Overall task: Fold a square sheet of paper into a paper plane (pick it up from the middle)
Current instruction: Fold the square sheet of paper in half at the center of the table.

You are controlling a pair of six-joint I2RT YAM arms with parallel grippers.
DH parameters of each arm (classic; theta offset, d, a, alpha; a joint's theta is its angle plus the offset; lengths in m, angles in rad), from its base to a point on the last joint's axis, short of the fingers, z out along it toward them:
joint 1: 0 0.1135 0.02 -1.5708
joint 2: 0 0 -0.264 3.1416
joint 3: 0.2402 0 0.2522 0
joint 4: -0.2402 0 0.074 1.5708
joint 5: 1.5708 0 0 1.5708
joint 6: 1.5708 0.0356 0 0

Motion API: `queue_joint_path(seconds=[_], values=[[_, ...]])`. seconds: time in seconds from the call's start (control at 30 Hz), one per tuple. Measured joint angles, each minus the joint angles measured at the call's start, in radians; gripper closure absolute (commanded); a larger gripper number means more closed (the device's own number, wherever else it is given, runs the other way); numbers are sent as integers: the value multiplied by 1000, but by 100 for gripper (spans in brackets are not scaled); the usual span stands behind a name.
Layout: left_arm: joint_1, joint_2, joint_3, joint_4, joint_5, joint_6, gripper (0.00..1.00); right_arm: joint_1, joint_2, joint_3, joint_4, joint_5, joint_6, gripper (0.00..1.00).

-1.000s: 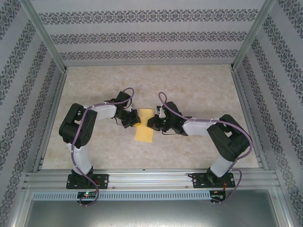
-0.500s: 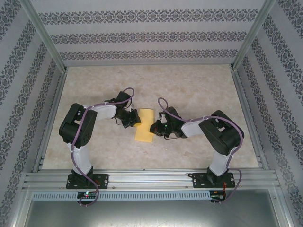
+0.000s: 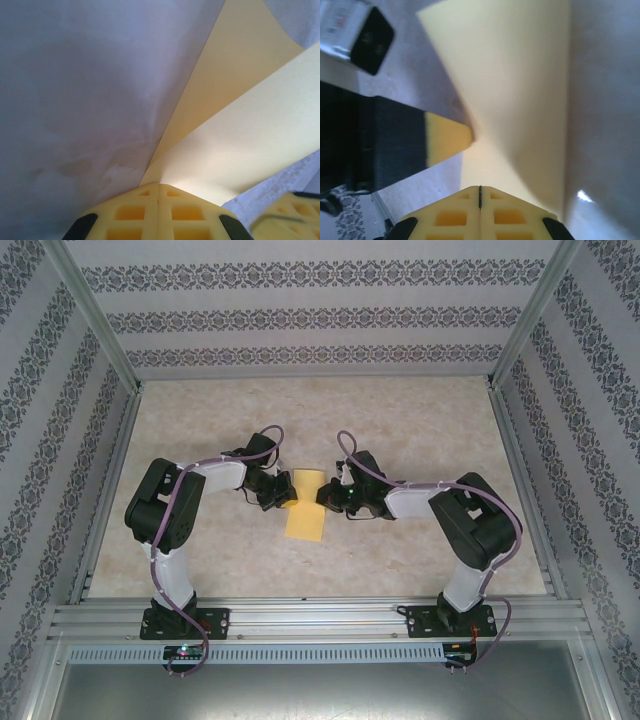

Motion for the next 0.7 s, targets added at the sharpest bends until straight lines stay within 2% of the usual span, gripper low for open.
queue_joint_path(seconds=[0.17,0.47,0.7], values=[[0,0,0,0,0,0,100,0,50,-12,-12,15,-7,92],[0,0,1,-3,0,4,100,-12,20,-9,-36,10,-8,91],[0,0,1,-3,0,4,100,-31,3,98,-43,-14,-11,91]])
